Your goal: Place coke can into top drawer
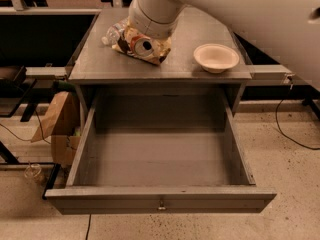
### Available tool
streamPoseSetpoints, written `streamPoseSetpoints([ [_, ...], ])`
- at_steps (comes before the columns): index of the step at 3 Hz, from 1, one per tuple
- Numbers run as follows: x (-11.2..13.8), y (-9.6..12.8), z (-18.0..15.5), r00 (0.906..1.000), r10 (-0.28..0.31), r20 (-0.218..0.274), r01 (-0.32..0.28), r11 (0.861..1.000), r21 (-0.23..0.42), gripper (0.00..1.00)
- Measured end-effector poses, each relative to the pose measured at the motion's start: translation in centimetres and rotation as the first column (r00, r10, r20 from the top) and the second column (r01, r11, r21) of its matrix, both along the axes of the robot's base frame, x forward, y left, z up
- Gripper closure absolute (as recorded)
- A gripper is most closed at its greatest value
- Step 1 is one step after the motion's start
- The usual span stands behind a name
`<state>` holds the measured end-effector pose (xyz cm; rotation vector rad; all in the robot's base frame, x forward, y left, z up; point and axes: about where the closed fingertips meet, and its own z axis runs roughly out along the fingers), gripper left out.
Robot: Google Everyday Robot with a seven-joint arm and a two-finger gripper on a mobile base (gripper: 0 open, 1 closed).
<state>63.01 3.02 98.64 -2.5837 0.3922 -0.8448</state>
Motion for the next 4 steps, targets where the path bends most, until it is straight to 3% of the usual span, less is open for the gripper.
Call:
streamPoseSetpoints([
  [1, 1.3, 1.0, 0.3, 0.9998, 0.011, 0.014, -0.012, 0.999, 0.047, 1.0],
  [2, 0.3, 2.3, 0.1, 0.9962, 0.079, 0.036, -0.082, 0.991, 0.103, 1.0],
  [3, -3.4, 3.4, -0.9, 0.9788, 0.192, 0.071, -0.201, 0.966, 0.163, 1.0],
  [4, -5.4, 4.4, -2.5, 0.9607, 0.273, 0.049, -0.278, 0.947, 0.16, 1.0],
])
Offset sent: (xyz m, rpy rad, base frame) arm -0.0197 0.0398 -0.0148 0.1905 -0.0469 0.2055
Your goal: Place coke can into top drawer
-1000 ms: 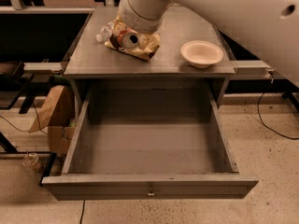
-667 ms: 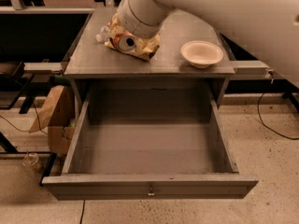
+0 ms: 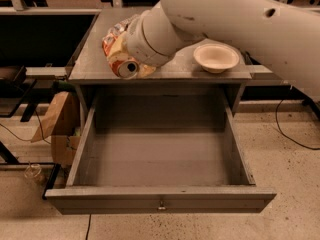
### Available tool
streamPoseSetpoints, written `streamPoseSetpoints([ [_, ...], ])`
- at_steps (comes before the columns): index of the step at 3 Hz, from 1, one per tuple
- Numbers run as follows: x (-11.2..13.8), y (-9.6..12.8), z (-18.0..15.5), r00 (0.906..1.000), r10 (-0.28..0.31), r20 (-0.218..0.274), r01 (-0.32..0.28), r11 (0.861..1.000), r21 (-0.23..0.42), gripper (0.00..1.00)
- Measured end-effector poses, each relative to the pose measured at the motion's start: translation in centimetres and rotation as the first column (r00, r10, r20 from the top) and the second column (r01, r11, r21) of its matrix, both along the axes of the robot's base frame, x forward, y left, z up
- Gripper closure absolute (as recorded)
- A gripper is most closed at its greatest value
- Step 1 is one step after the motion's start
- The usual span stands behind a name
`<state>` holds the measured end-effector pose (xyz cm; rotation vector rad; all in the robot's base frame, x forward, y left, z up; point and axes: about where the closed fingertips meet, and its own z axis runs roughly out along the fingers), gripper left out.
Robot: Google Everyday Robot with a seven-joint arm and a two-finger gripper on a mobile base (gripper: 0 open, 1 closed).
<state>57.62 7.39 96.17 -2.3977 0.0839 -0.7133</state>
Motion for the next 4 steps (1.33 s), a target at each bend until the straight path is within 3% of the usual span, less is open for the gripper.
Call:
streamPoseSetpoints([
  [1, -0.3, 2.7, -4.2, 0.9937, 0.076, -0.083, -0.079, 0.996, -0.029, 1.0],
  [2, 0.6, 5.7, -9.6, 0.9769, 0.103, -0.187, -0.117, 0.991, -0.061, 1.0],
  [3, 2.1, 8.0, -15.1, 0.9512, 0.078, -0.299, -0.11, 0.99, -0.092, 1.0],
  [4, 3.4, 9.3, -20.0, 0.9198, 0.033, -0.391, -0.091, 0.987, -0.13, 1.0],
])
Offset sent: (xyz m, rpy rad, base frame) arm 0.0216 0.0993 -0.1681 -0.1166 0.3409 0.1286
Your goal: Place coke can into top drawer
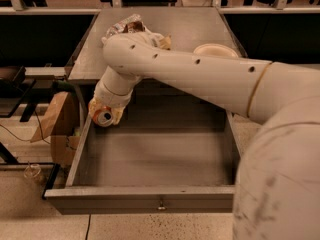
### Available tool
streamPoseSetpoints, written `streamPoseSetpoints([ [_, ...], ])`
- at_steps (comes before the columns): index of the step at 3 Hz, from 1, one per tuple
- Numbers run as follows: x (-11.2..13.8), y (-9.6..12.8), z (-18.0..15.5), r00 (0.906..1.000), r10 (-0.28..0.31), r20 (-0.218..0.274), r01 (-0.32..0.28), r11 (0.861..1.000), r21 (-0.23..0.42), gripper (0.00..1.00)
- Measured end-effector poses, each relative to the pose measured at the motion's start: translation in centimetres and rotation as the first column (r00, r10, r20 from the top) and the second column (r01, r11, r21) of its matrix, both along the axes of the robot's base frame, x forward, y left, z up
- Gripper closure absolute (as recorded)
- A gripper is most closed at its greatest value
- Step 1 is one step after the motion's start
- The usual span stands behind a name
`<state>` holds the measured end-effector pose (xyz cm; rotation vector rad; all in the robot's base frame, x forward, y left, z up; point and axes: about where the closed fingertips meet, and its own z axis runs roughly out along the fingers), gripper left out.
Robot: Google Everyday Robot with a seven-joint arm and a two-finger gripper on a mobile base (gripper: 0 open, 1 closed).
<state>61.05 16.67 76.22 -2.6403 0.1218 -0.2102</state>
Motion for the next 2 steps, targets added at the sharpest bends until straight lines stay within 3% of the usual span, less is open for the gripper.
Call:
streamPoseSetpoints([
  [1, 2.3, -0.6, -4.4, 0.9914, -0.109, -0.073, 0.104, 0.992, -0.073, 0.97],
  [2, 3.8, -2.9, -6.7, 0.9645, -0.244, -0.1, 0.23, 0.964, -0.136, 0.75],
])
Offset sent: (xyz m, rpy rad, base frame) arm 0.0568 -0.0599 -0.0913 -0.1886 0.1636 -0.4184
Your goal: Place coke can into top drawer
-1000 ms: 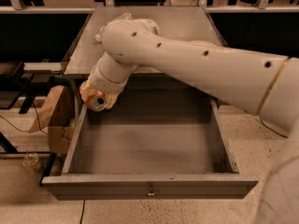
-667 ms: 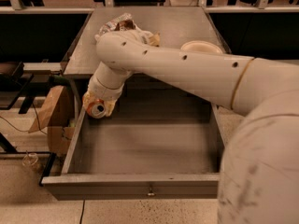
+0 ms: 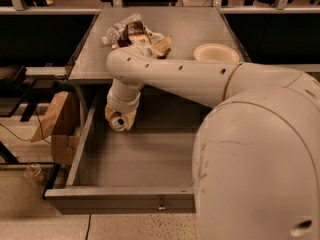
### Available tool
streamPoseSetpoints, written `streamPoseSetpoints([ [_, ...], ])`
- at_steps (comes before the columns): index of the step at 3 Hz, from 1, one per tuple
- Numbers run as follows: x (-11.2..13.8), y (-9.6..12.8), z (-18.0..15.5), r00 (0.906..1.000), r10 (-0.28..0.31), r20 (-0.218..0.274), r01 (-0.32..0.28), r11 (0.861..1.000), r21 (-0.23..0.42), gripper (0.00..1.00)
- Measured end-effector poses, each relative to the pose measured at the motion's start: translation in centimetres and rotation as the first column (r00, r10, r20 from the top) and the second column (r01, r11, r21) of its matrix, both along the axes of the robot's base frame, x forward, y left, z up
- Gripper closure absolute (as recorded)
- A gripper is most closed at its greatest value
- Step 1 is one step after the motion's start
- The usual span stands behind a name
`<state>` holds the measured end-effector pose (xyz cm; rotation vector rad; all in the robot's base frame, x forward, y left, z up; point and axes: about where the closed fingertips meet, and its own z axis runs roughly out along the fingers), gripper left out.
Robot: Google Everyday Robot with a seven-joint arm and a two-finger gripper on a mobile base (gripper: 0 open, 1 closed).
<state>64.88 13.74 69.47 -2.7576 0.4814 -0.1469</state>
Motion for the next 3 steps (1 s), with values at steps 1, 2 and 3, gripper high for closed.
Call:
streamPoseSetpoints([
  [1, 0.9, -2.1, -1.3, 0.9933, -0.115, -0.009, 0.115, 0.993, -0.027, 0.51],
  [2, 1.5, -3.1, -1.4, 0.9818, -0.189, 0.015, 0.19, 0.982, -0.014, 0.28],
  [3, 1.9, -3.5, -1.1, 0.9696, -0.242, 0.038, 0.241, 0.97, 0.02, 0.05],
])
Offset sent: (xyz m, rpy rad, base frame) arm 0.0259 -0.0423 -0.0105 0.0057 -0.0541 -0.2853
